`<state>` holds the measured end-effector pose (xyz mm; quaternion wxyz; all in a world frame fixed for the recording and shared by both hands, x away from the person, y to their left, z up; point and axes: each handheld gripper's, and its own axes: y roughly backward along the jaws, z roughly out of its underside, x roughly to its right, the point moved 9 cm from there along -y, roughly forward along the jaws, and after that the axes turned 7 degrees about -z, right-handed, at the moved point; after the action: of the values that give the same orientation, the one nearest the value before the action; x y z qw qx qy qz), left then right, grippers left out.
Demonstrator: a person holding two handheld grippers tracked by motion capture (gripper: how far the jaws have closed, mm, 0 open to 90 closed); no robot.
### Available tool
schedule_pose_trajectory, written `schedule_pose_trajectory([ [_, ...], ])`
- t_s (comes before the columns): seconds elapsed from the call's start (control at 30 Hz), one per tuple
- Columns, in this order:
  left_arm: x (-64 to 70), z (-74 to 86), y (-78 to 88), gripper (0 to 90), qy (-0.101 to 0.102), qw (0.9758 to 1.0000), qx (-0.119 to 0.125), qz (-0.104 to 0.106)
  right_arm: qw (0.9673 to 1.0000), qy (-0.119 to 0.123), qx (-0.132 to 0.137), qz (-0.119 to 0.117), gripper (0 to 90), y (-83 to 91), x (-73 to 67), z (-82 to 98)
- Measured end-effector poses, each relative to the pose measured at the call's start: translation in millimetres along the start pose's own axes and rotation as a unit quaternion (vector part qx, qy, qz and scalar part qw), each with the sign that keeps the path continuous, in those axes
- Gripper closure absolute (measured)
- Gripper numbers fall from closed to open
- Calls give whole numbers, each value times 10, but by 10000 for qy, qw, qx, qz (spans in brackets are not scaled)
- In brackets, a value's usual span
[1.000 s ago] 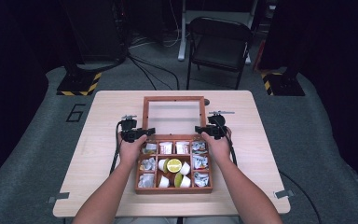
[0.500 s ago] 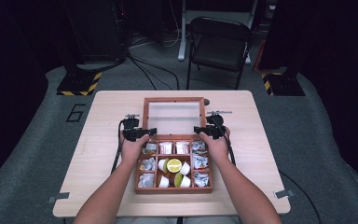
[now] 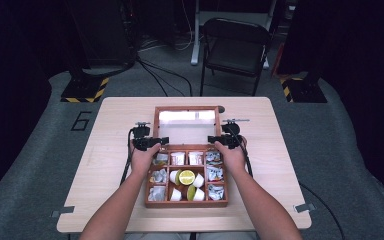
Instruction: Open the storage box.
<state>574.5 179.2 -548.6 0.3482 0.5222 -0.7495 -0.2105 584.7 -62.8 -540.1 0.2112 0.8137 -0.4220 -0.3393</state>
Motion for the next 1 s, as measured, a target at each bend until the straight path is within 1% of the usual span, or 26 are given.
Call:
schedule_pose_trajectory([
  [0.13, 5, 6, -14, 276, 38, 10000, -18, -7, 9999, -131, -57, -34, 370, -2, -3, 15],
  [0.17, 7, 9, -20, 270, 52, 10000, -28, -3, 10000, -79, -27, -45, 370, -9, 11, 9],
  [0.2, 6, 8, -28, 265, 54, 10000, -18, -14, 9999, -144, -52, -60, 370, -10, 6, 16],
  [0.27, 5, 13, -33, 259, 65, 10000, -49, -2, 9998, -180, -69, -89, 370, -16, 15, 22],
  [0.47, -1, 18, -37, 259, 80, 9999, -93, 1, 9997, -214, -77, -115, 370, -23, 23, 26],
  [0.6, -16, 31, -58, 259, 161, 9997, -169, 70, 9992, -333, -110, -189, 371, -38, 38, 42],
  [0.67, -11, 34, -68, 260, 278, 9994, -184, 106, 9989, -401, -136, -224, 371, -47, 49, 51],
  [0.73, -18, 37, -72, 260, 271, 9992, -238, 142, 9986, -446, -153, -253, 371, -53, 55, 58],
  [0.77, -28, 36, -74, 260, 213, 9993, -265, 157, 9986, -443, -152, -257, 371, -55, 59, 58],
  [0.8, -23, 36, -74, 260, 255, 9991, -293, 173, 9985, -453, -167, -263, 371, -54, 60, 59],
  [0.87, -27, 36, -77, 260, 251, 9990, -306, 191, 9983, -474, -176, -277, 371, -54, 59, 61],
  [0.9, -29, 38, -80, 260, 268, 9989, -320, 214, 9980, -538, -190, -282, 371, -54, 51, 65],
  [0.93, -32, 40, -83, 260, 283, 9988, -337, 227, 9981, -498, -203, -293, 371, -57, 63, 66],
  [1.0, -33, 41, -88, 261, 309, 9984, -406, 247, 9978, -555, -192, -302, 371, -64, 65, 69],
])
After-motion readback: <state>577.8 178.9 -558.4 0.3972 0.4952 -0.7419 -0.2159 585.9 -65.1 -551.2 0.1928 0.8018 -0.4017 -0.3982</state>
